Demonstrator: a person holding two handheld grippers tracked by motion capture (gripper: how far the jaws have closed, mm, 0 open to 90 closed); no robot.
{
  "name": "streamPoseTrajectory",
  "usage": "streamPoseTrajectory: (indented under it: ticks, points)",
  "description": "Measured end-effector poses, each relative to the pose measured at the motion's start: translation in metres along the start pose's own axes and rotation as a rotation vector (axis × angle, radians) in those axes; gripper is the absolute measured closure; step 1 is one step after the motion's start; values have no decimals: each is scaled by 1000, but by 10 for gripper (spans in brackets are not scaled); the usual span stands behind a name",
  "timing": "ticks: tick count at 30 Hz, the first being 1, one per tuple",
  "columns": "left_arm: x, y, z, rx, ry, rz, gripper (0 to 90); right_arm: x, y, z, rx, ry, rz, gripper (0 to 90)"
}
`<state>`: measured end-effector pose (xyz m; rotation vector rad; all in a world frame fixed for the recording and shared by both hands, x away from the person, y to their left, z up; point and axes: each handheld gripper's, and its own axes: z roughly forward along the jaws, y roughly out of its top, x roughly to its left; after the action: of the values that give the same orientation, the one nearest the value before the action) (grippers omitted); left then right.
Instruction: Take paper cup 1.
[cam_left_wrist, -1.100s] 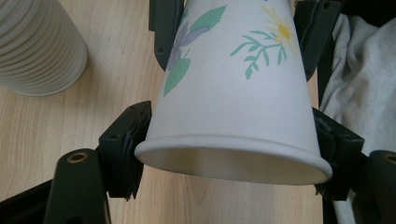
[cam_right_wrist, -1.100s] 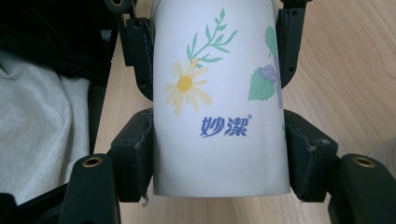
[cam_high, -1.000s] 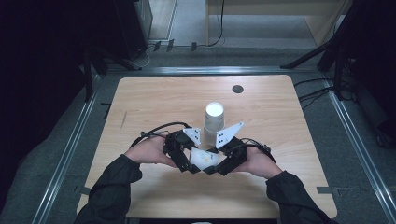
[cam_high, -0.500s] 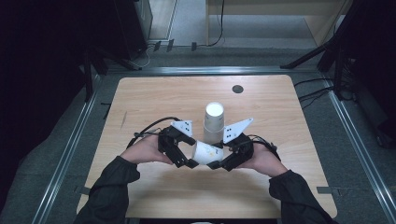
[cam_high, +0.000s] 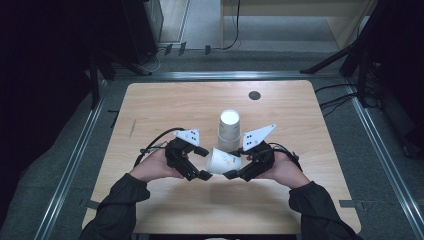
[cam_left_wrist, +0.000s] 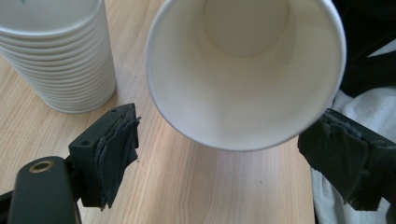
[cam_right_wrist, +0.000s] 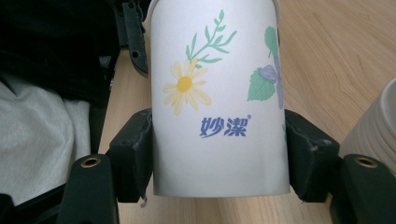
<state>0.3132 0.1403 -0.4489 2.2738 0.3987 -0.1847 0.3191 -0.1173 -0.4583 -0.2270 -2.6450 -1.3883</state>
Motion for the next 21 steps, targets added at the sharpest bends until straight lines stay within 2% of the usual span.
streamPoseTrajectory:
  ticks: [4,9,12,16,17,21]
  points:
    - [0,-1,3,-25,-8,-8,129,0,1,1,0,7,0,345]
    - [1,-1,6,-73,-55,-14,135,0,2,4,-5,18,-1,345]
    - [2,-1,7,-89,-57,-18,145,0,3,5,-6,25,-3,345]
    - [1,-1,9,-94,-63,-13,156,0,3,7,-5,34,2,345]
    - [1,-1,9,-92,-62,-11,194,0,3,8,-2,34,0,345]
    - [1,-1,10,-85,-60,-3,220,0,3,9,6,27,1,345]
